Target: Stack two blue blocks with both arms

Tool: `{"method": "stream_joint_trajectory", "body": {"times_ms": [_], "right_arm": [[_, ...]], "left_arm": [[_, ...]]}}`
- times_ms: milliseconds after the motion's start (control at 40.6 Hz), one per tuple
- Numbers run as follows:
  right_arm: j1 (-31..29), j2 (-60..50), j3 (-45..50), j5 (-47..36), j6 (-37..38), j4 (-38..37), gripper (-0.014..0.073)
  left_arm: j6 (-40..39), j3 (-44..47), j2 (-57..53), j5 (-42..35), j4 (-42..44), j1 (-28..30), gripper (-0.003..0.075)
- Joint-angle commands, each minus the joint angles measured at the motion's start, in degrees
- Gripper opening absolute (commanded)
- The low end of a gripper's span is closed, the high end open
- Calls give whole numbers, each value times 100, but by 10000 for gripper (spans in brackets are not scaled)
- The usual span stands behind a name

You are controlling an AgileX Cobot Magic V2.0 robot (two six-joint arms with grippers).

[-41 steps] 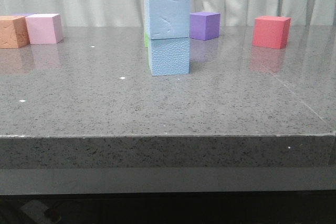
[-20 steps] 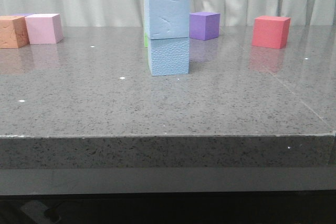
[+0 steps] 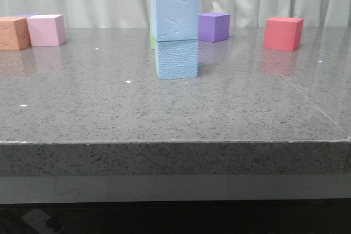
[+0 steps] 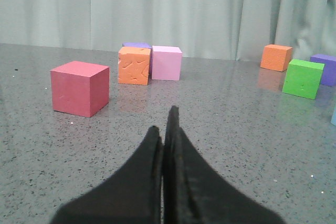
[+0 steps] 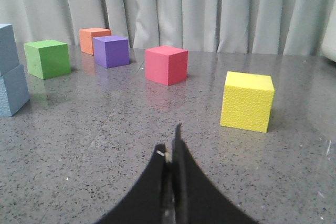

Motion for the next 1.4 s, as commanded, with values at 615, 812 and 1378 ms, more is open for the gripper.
{"method": "stream_joint_trajectory", "body": {"times_ms": [615,812,1378], "right_arm": [[-49,-113,-28,-1062,729,-593,-119],[-59,-113,-28,-937,1043,-672,-119],[-208,-113,-28,-705,1038,-672,-119]], "left_arm": [[-49,9,-104,-486,-49,17,-20],[-49,9,-104,-486,-49,17,-20],[-49,9,-104,-486,-49,17,-20]]}}
